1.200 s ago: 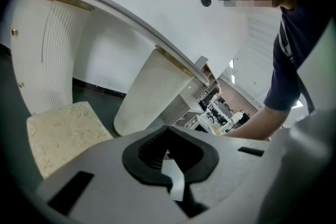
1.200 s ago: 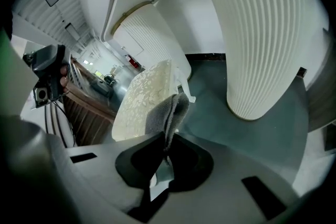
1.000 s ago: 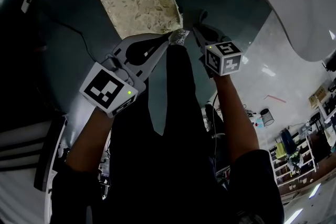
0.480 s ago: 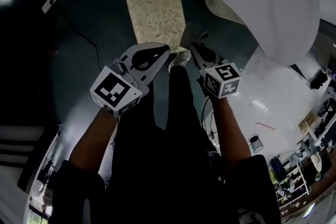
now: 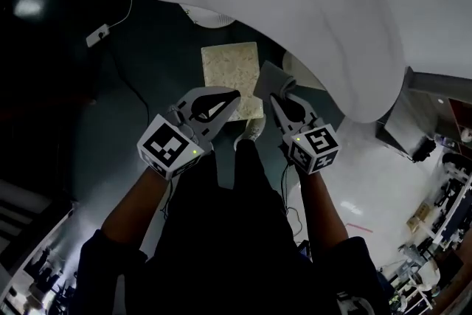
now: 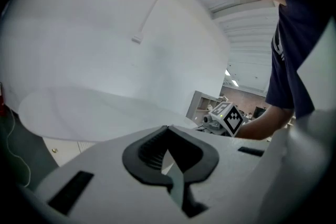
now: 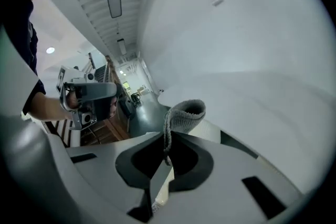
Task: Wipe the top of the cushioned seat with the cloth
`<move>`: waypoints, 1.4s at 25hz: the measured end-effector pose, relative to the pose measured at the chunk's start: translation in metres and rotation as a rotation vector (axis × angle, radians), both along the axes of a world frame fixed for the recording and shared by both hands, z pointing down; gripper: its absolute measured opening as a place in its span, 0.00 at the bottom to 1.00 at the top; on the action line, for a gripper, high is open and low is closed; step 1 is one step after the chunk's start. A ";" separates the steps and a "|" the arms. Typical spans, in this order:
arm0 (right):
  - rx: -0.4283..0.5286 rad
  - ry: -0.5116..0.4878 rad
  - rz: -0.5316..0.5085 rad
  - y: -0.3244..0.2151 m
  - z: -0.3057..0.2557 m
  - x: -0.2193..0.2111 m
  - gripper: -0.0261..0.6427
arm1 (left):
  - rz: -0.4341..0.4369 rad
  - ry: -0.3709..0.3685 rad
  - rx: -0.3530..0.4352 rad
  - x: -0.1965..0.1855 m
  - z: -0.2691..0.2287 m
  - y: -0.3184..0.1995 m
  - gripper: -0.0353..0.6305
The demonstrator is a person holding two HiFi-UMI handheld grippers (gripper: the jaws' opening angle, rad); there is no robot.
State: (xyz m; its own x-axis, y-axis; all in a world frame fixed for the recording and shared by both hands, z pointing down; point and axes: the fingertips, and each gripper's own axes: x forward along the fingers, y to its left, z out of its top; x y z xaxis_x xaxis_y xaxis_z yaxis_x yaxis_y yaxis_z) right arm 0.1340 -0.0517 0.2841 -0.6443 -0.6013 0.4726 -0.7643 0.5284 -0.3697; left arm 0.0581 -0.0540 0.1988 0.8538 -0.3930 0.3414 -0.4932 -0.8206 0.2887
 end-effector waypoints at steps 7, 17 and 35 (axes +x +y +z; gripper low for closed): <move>0.137 -0.011 -0.033 -0.012 -0.089 -0.026 0.09 | -0.056 0.025 0.098 -0.029 -0.070 -0.004 0.06; 0.374 -0.066 -0.042 -0.008 -0.219 -0.058 0.09 | -0.088 0.065 0.209 -0.053 -0.142 -0.001 0.06; 0.506 -0.065 -0.073 -0.015 -0.290 -0.073 0.09 | -0.109 0.113 0.306 -0.064 -0.186 -0.025 0.06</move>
State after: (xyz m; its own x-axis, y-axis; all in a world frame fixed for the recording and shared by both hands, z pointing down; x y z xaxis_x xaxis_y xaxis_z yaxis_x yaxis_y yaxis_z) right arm 0.0614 -0.0670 -0.0059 -0.7115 -0.6967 0.0920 -0.7027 0.7044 -0.0998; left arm -0.0062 -0.0794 0.0123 0.8272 -0.5532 0.0989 -0.5612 -0.8222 0.0953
